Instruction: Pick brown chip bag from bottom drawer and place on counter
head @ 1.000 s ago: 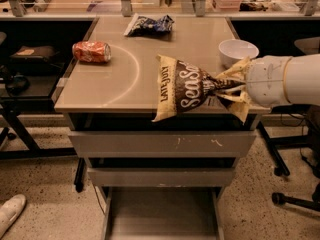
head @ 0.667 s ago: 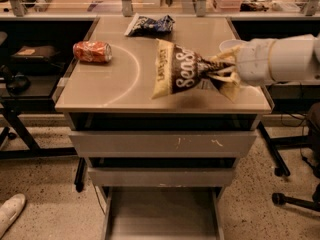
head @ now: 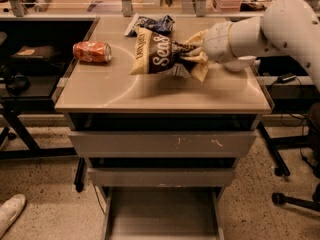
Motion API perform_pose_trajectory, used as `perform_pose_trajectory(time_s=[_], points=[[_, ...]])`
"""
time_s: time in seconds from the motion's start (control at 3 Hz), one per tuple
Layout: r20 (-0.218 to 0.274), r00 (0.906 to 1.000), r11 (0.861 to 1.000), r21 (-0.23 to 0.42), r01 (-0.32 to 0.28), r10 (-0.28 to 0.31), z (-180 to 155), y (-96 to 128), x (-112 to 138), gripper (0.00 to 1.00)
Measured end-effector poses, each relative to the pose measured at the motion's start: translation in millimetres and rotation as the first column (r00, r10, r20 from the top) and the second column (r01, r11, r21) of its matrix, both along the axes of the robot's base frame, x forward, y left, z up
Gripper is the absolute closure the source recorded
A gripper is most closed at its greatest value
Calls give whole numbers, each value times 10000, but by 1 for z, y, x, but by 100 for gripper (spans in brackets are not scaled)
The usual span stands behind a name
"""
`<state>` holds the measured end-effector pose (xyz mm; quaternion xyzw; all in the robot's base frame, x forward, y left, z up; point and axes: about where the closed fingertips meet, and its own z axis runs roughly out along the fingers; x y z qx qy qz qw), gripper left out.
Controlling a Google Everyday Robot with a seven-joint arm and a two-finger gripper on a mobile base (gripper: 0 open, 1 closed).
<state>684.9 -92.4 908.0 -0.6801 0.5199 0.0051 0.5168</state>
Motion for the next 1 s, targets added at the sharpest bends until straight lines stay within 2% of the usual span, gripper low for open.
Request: perform_pose_trajectory(time_s=[0.33, 0.67, 1.0], points=[[-1039, 9945, 9994, 282, 180, -149, -22, 23, 19, 100], [-1225, 9923, 9991, 377, 206, -159, -24, 30, 20, 82], [-1225, 9923, 9991, 377, 205, -158, -24, 30, 20, 57]])
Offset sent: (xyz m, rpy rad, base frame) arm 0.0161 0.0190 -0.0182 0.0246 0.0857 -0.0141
